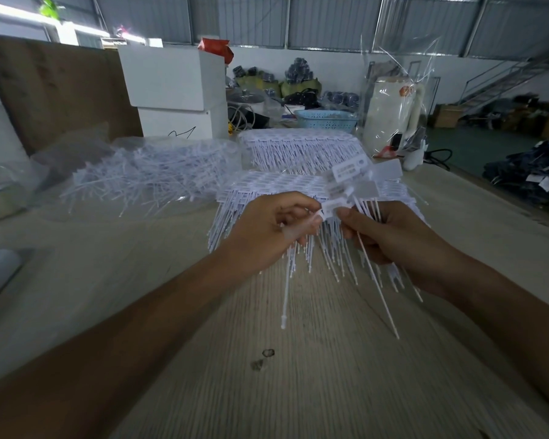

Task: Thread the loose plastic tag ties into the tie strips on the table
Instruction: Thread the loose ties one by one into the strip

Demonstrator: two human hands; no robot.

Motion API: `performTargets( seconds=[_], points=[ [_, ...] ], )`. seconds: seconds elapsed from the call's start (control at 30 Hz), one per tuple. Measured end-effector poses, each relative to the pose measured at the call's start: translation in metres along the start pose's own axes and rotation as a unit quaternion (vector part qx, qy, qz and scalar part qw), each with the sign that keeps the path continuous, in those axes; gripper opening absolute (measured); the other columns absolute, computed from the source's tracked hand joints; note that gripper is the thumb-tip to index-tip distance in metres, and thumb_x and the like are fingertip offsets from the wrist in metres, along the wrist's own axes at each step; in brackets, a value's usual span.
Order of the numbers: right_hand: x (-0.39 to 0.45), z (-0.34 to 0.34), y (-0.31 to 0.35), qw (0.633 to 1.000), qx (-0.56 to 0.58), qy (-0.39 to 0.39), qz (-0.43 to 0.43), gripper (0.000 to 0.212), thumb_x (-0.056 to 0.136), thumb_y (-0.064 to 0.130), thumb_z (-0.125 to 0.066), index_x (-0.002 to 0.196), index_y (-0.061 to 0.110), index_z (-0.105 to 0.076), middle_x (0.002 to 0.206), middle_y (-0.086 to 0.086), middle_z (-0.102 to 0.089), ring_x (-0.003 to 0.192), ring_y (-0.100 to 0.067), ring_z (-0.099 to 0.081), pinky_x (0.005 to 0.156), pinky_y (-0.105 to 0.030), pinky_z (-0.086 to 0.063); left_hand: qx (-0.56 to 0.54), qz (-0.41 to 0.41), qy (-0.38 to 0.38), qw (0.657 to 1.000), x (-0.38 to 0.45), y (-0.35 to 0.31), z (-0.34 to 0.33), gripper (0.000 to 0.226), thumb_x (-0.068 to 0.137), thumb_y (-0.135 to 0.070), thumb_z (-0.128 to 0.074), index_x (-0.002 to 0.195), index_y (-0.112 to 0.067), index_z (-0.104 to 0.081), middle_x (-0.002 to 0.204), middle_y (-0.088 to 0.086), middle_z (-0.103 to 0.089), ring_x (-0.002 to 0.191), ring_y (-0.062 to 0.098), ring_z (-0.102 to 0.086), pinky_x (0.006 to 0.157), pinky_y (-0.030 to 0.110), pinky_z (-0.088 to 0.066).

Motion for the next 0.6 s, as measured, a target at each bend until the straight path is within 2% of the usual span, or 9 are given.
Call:
performTargets(
  seconds=[0.13, 0.27, 0.37, 0.43, 0.53, 0.6],
  points=[
    [0.002, 0.000, -0.002, 1.000, -0.010, -0.009, -0.010, 0.044, 0.098, 0.044, -0.055, 0.059, 0.024, -0.060, 0.051, 0.003, -0.041, 0.043, -0.010, -0.032, 0.041, -0.019, -0.027, 0.103, -0.041, -0.019, 0.994, 0.000, 0.001, 0.002, 0.017, 0.084, -0.017, -0.079, 0.100, -0.022, -0.075, 0.074, -0.011, -0.070, 0.068, 0.004, -0.065, 0.063, 0.009, -0.043],
    [0.003, -0.001, -0.003, 1.000, 0.002, 0.002, -0.006, 0.045, 0.102, 0.038, -0.050, 0.060, 0.021, -0.054, 0.053, 0.001, -0.043, 0.044, -0.011, -0.032, 0.042, -0.020, -0.028, 0.162, -0.055, -0.022, 0.985, -0.001, 0.003, 0.002, 0.024, 0.082, -0.022, -0.081, 0.105, -0.026, -0.076, 0.082, -0.012, -0.072, 0.075, 0.004, -0.066, 0.066, 0.011, -0.045],
    [0.002, -0.001, -0.006, 1.000, 0.007, 0.020, 0.000, 0.043, 0.104, 0.034, -0.048, 0.064, 0.018, -0.052, 0.055, 0.000, -0.043, 0.046, -0.013, -0.033, 0.043, -0.021, -0.028, 0.155, -0.049, -0.006, 0.987, -0.001, 0.004, 0.003, 0.025, 0.082, -0.021, -0.081, 0.106, -0.026, -0.077, 0.092, -0.013, -0.074, 0.083, 0.000, -0.067, 0.072, 0.012, -0.048],
    [0.003, -0.002, -0.008, 1.000, -0.018, 0.016, 0.003, 0.042, 0.103, 0.035, -0.049, 0.066, 0.016, -0.054, 0.055, -0.001, -0.048, 0.045, -0.013, -0.040, 0.043, -0.022, -0.033, 0.168, -0.051, 0.016, 0.984, -0.001, 0.005, 0.004, 0.026, 0.081, -0.021, -0.082, 0.106, -0.026, -0.078, 0.087, -0.012, -0.072, 0.077, 0.002, -0.066, 0.068, 0.015, -0.049],
    [0.006, -0.001, -0.014, 0.979, -0.189, -0.004, 0.072, 0.042, 0.103, 0.033, -0.049, 0.064, 0.017, -0.052, 0.048, 0.004, -0.052, 0.042, -0.008, -0.048, 0.047, -0.018, -0.040, 0.221, -0.060, 0.045, 0.972, -0.001, 0.009, 0.004, 0.030, 0.082, -0.023, -0.080, 0.112, -0.027, -0.076, 0.088, -0.007, -0.070, 0.076, 0.008, -0.064, 0.071, 0.036, -0.054],
    [0.007, 0.001, -0.018, 0.955, -0.270, -0.006, 0.120, 0.039, 0.102, 0.033, -0.049, 0.066, 0.020, -0.053, 0.051, 0.006, -0.055, 0.042, -0.005, -0.051, 0.049, -0.018, -0.040, 0.233, -0.067, 0.063, 0.968, -0.002, 0.010, 0.005, 0.031, 0.084, -0.023, -0.079, 0.114, -0.028, -0.075, 0.092, -0.003, -0.071, 0.083, 0.015, -0.065, 0.073, 0.044, -0.053]
  ],
)
Point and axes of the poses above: each hand's wrist, its own x-axis towards the middle knuckle, its own z-axis out of the back of the hand, y = z × x, the point moved 1 cm from there along x, towards the middle knuckle
